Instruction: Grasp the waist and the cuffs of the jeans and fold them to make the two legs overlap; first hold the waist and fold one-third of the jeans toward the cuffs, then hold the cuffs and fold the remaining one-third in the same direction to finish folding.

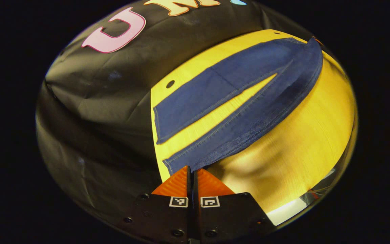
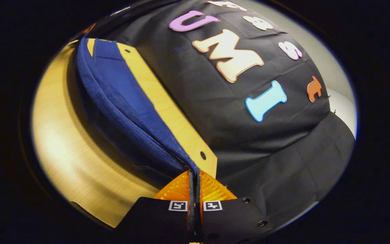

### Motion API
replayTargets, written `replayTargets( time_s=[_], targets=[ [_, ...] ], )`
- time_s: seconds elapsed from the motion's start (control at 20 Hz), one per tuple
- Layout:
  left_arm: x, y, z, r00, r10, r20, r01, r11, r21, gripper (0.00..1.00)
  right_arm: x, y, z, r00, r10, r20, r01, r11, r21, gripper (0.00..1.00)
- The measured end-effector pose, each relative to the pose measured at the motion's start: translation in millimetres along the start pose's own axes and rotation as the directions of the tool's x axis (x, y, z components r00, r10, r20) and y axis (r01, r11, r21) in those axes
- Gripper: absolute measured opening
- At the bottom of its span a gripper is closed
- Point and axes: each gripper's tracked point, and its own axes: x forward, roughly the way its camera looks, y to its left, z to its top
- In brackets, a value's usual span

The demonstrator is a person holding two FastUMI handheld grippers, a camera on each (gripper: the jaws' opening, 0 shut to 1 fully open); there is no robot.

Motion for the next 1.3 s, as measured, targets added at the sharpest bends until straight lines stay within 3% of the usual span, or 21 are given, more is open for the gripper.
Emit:
replayTargets(
  time_s=[0.25, 0.45, 0.65, 0.95, 1.1, 1.15, 1.2, 1.3],
  targets=[
    [12, 27, 50, 0.998, 0.052, 0.033, -0.051, 0.998, -0.025, 0.0, 44, -20, 22, 0.997, -0.074, 0.006, 0.073, 0.991, 0.11, 0.02],
    [58, 55, 97, 0.991, 0.107, 0.076, -0.091, 0.977, -0.195, 0.0, 92, -22, 34, 0.994, -0.109, 0.015, 0.103, 0.973, 0.208, 0.02],
    [107, 58, 128, 0.989, 0.124, 0.077, -0.093, 0.942, -0.322, 0.0, 150, -5, 29, 0.997, -0.08, 0.003, 0.077, 0.96, 0.269, 0.02],
    [171, 37, 150, 0.993, 0.111, 0.032, -0.097, 0.952, -0.289, 0.0, 226, 49, 4, 0.998, 0.04, -0.054, -0.019, 0.941, 0.337, 0.02],
    [187, 39, 146, 0.99, 0.14, 0.023, -0.125, 0.936, -0.329, 0.0, 240, 69, -19, 0.987, 0.096, -0.128, -0.037, 0.917, 0.398, 0.05],
    [187, 41, 142, 0.99, 0.14, 0.024, -0.123, 0.929, -0.349, 0.0, 240, 66, -24, 0.985, 0.093, -0.145, -0.025, 0.909, 0.416, 0.09],
    [187, 37, 141, 0.994, 0.111, 0.027, -0.093, 0.925, -0.369, 0.0, 238, 56, -25, 0.986, 0.073, -0.153, 0.0, 0.902, 0.431, 0.32],
    [192, 32, 142, 0.995, 0.097, 0.026, -0.078, 0.915, -0.396, 0.48, 233, 39, -21, 0.988, 0.065, -0.138, 0.014, 0.862, 0.506, 0.77]
  ],
)
